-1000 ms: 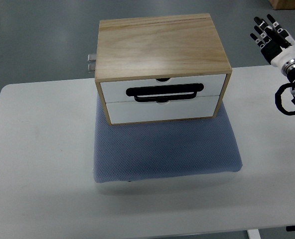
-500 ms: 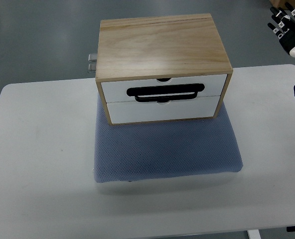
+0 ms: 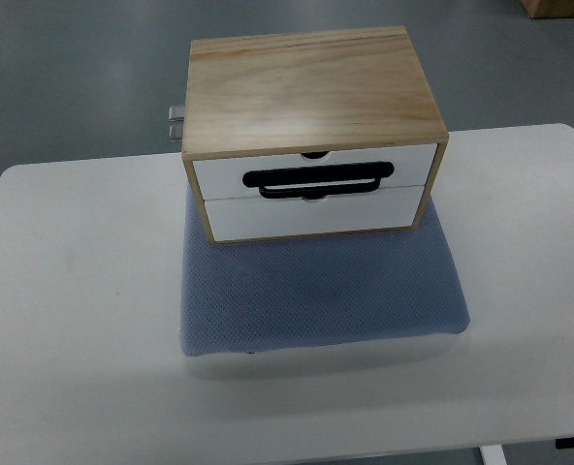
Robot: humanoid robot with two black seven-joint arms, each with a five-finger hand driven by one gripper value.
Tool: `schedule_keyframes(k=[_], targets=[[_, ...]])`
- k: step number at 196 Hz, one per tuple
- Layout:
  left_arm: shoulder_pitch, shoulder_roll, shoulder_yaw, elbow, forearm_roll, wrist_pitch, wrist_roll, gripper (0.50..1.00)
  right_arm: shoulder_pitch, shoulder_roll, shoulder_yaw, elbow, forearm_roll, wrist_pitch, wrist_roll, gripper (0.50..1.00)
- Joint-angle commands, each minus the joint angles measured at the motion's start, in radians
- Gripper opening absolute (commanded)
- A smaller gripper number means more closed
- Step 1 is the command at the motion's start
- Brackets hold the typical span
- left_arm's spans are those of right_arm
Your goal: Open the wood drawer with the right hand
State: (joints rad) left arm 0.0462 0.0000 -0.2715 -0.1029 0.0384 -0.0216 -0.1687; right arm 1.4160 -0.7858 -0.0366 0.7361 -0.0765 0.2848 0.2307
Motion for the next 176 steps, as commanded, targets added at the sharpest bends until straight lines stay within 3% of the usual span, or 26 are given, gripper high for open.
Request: schedule_keyframes(k=[1, 12, 41, 42, 58, 68, 69, 82, 116, 117, 135, 160, 161, 176], targets=[[0.000, 0.000, 0.000, 0.000, 0.000, 0.000, 0.000, 1.000, 0.055, -0.013, -0.040, 0.036, -0.112, 0.017, 0.001, 0.944], [0.000, 0.000, 0.000, 0.000, 0.000, 0.000, 0.000, 1.000, 0.118, -0.016, -0.085, 0.100, -0.267, 0.036, 0.004, 0.944], [0.000, 0.000, 0.000, 0.000, 0.000, 0.000, 0.000, 1.000, 0.181, -0.029, -0.106, 0.169, -0.378, 0.094, 0.007, 0.944], [0.000, 0.000, 0.000, 0.000, 0.000, 0.000, 0.000, 1.000, 0.217, -0.036, -0.109, 0.198, -0.417, 0.137, 0.007, 0.944], [0.001, 0.000, 0.000, 0.000, 0.000, 0.000, 0.000, 1.000, 0.287, -0.038, -0.111, 0.221, -0.470, 0.218, 0.003, 0.944], [0.001, 0.000, 0.000, 0.000, 0.000, 0.000, 0.000, 1.000, 0.287, -0.038, -0.111, 0.221, -0.470, 0.218, 0.002, 0.944], [0.000, 0.000, 0.000, 0.000, 0.000, 0.000, 0.000, 1.000, 0.332, -0.027, -0.120, 0.226, -0.500, 0.276, -0.002, 0.944], [0.001, 0.000, 0.000, 0.000, 0.000, 0.000, 0.000, 1.000, 0.386, -0.018, -0.167, 0.258, -0.519, 0.324, -0.007, 0.944], [0.000, 0.000, 0.000, 0.000, 0.000, 0.000, 0.000, 1.000, 0.521, 0.016, -0.319, 0.347, -0.517, 0.326, -0.007, 0.944], [0.001, 0.000, 0.000, 0.000, 0.000, 0.000, 0.000, 1.000, 0.549, 0.020, -0.351, 0.402, -0.517, 0.326, -0.007, 0.944], [0.000, 0.000, 0.000, 0.000, 0.000, 0.000, 0.000, 1.000, 0.558, 0.022, -0.365, 0.482, -0.522, 0.326, -0.010, 0.944], [0.000, 0.000, 0.000, 0.000, 0.000, 0.000, 0.000, 1.000, 0.558, 0.066, -0.371, 0.499, -0.522, 0.326, -0.053, 0.944], [0.000, 0.000, 0.000, 0.000, 0.000, 0.000, 0.000, 1.000, 0.557, 0.091, -0.377, 0.505, -0.522, 0.326, -0.086, 0.944], [0.001, 0.000, 0.000, 0.000, 0.000, 0.000, 0.000, 1.000, 0.557, 0.105, -0.382, 0.519, -0.517, 0.326, -0.113, 0.944]])
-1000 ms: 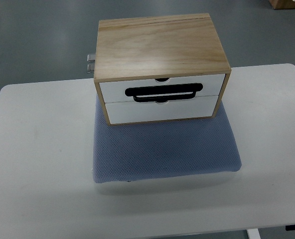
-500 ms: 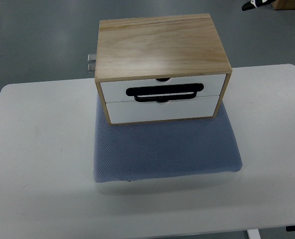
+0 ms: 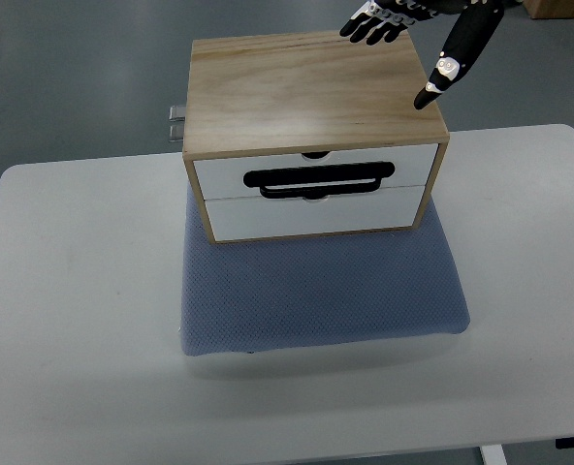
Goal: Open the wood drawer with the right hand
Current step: 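Move the right hand over the box down to the upper drawer front, then hook the right hand fingers into the upper drawer's black handle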
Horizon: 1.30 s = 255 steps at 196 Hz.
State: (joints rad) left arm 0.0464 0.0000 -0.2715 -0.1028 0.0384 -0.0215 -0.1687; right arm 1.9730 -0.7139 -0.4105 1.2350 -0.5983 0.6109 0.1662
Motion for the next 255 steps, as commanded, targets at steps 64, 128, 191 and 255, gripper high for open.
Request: schedule_keyframes(k=[64, 128, 191, 255], targets=[[0.000, 0.000, 0.000, 0.000, 0.000, 0.000, 0.000, 1.000, 0.035, 0.037, -0.010, 0.155, 0.015, 0.000, -0.197, 0.944], [0.000, 0.000, 0.000, 0.000, 0.000, 0.000, 0.000, 1.000, 0.029, 0.165, -0.028, 0.178, 0.136, -0.074, -0.226, 0.944], [0.000, 0.000, 0.000, 0.000, 0.000, 0.000, 0.000, 1.000, -0.039, 0.206, -0.031, 0.176, 0.210, -0.191, -0.277, 0.944], [0.000, 0.000, 0.000, 0.000, 0.000, 0.000, 0.000, 1.000, -0.092, 0.205, -0.031, 0.178, 0.210, -0.220, -0.284, 0.944]])
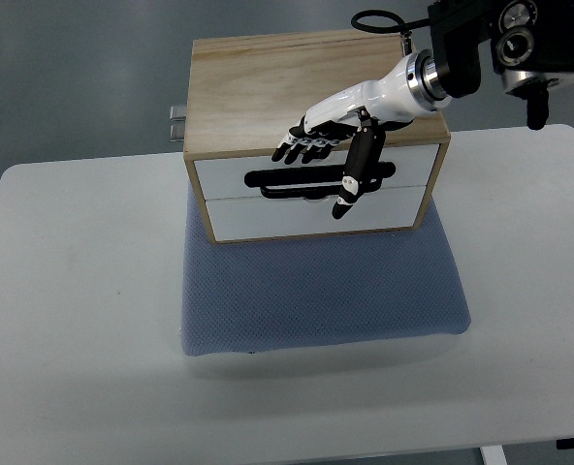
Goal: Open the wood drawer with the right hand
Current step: 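Hook the right hand fingers into the upper drawer's black handle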
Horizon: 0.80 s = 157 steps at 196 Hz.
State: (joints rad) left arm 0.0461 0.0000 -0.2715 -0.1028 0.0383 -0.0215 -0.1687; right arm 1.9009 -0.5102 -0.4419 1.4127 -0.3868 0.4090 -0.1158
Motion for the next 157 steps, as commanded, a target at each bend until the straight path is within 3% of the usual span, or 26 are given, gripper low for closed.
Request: schedule_keyframes(k=[1, 157], targets=[[0.000, 0.000, 0.000, 0.000, 0.000, 0.000, 0.000, 1.000, -0.022, 0.001, -0.001, 0.000, -0.001, -0.019, -0.002, 0.944], [0.000, 0.000, 0.000, 0.000, 0.000, 0.000, 0.000, 1.000, -0.028, 0.006, -0.066, 0.002, -0.001, -0.055, -0.021, 0.944]])
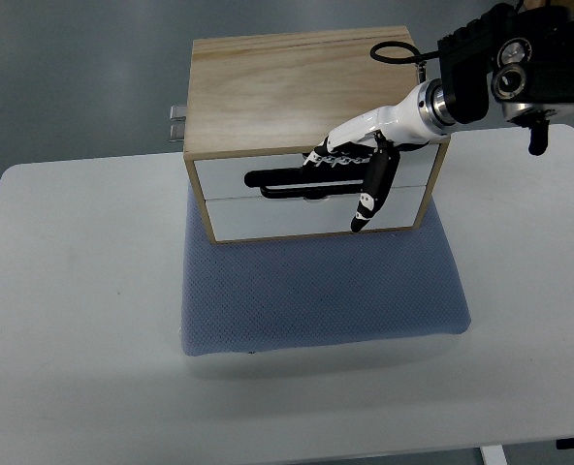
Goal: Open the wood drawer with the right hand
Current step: 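Hook the right hand fingers into the upper drawer's black handle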
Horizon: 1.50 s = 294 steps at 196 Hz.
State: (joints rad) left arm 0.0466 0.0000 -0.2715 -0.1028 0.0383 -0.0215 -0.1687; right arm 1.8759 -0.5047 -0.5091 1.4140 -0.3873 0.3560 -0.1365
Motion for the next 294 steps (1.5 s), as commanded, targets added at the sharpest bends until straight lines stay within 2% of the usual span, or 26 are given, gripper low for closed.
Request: schedule_keyframes(k=[1, 21, 26, 43, 294], targets=[[-0.001, 0.000, 0.000, 0.000, 0.000, 0.000, 0.000, 1.000, -0.003, 0.000, 0.001, 0.000, -0.001, -0.002, 0.000, 0.944], [-0.001, 0.000, 0.000, 0.000, 0.000, 0.000, 0.000, 1.000, -0.014, -0.002, 0.003, 0.000, -0.001, -0.003, 0.000, 0.944], [-0.001, 0.000, 0.000, 0.000, 0.000, 0.000, 0.000, 1.000, -0.027, 0.000, 0.003, 0.000, -0.001, -0.026, 0.000, 0.944], [-0.001, 0.000, 0.000, 0.000, 0.000, 0.000, 0.000, 1.000, -0.041, 0.000, 0.004, 0.000, 0.001, -0.037, 0.000, 0.944], [-0.001, 0.000, 0.000, 0.000, 0.000, 0.000, 0.000, 1.000, -0.084, -0.021, 0.060, 0.026, 0.001, -0.038, -0.002, 0.944]])
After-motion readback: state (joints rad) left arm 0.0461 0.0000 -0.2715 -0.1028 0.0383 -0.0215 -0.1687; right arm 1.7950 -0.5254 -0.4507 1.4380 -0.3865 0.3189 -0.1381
